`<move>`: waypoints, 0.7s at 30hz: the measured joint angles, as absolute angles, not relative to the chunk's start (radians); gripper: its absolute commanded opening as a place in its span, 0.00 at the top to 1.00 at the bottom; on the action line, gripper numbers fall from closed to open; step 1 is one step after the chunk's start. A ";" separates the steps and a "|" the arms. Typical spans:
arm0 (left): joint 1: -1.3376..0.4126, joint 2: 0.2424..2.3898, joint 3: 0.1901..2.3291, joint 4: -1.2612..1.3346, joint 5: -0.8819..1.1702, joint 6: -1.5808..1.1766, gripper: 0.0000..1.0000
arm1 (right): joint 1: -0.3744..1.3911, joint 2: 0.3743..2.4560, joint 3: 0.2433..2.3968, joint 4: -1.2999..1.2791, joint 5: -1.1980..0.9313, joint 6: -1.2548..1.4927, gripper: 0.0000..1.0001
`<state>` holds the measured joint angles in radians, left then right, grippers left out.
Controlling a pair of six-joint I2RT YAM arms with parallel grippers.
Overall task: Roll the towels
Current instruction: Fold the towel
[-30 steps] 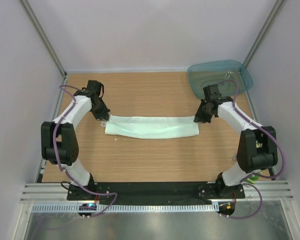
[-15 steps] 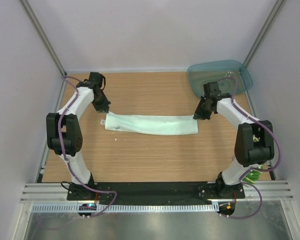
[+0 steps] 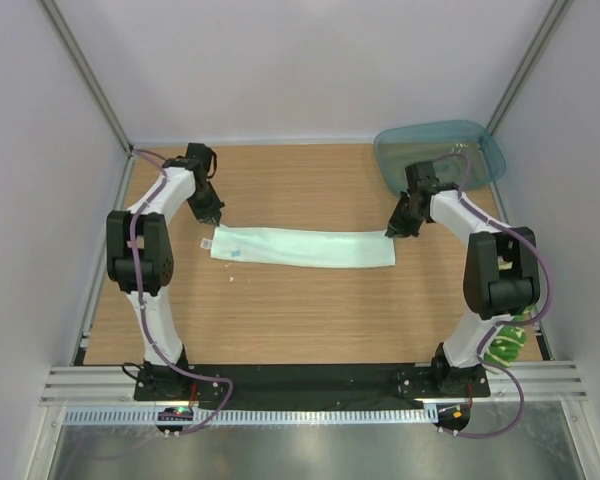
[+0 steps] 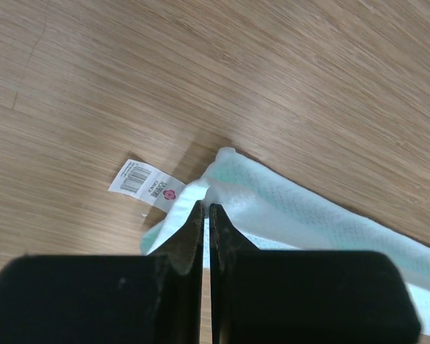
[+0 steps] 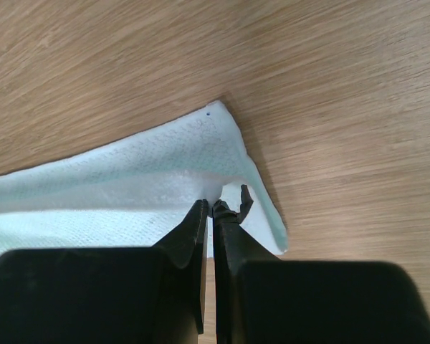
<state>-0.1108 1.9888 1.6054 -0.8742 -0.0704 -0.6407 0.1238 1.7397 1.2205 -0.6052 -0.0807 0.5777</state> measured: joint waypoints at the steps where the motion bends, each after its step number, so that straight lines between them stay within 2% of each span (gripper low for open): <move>1: -0.111 1.998 1.607 -0.875 -0.070 -0.641 1.00 | 0.124 1.747 1.221 -0.605 -0.081 0.578 0.99; 4: -0.110 2.025 1.619 -0.877 -0.070 -0.639 1.00 | 0.122 1.768 1.225 -0.603 -0.079 0.578 0.99; 6: -0.110 2.049 1.639 -0.880 -0.070 -0.636 0.90 | 0.121 1.785 1.235 -0.602 -0.077 0.578 0.99; 7: -0.110 2.053 1.643 -0.880 -0.070 -0.636 0.90 | 0.120 1.792 1.241 -0.601 -0.076 0.578 0.99; 8: -0.110 2.062 1.654 -0.883 -0.070 -0.632 0.81 | 0.120 1.798 1.246 -0.601 -0.073 0.578 0.98; 9: -0.110 2.070 1.666 -0.884 -0.071 -0.622 0.75 | 0.120 1.803 1.253 -0.602 -0.071 0.578 0.85; 10: -0.110 2.078 1.678 -0.886 -0.072 -0.617 0.68 | 0.118 1.807 1.260 -0.602 -0.069 0.579 0.76; 11: -0.110 2.083 1.689 -0.886 -0.073 -0.614 0.53 | 0.117 1.811 1.269 -0.604 -0.066 0.578 0.64; 12: -0.110 2.085 1.697 -0.886 -0.075 -0.607 0.47 | 0.116 1.814 1.277 -0.604 -0.062 0.582 0.40; 13: -0.110 2.085 1.702 -0.885 -0.077 -0.604 0.40 | 0.113 1.817 1.287 -0.606 -0.057 0.585 0.34; 14: -0.110 2.084 1.706 -0.885 -0.080 -0.598 0.31 | 0.111 1.818 1.298 -0.609 -0.050 0.579 0.30; 15: -0.109 2.083 1.710 -0.884 -0.082 -0.593 0.30 | 0.109 1.819 1.310 -0.612 -0.044 0.574 0.25; 21: -0.109 2.020 1.685 -0.880 -0.110 -0.590 0.30 | 0.109 1.791 1.330 -0.622 0.010 0.558 0.25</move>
<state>-0.1089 2.0201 1.6848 -0.8799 -0.1104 -0.5900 0.1085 1.7908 1.3300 -0.6220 0.0097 0.5583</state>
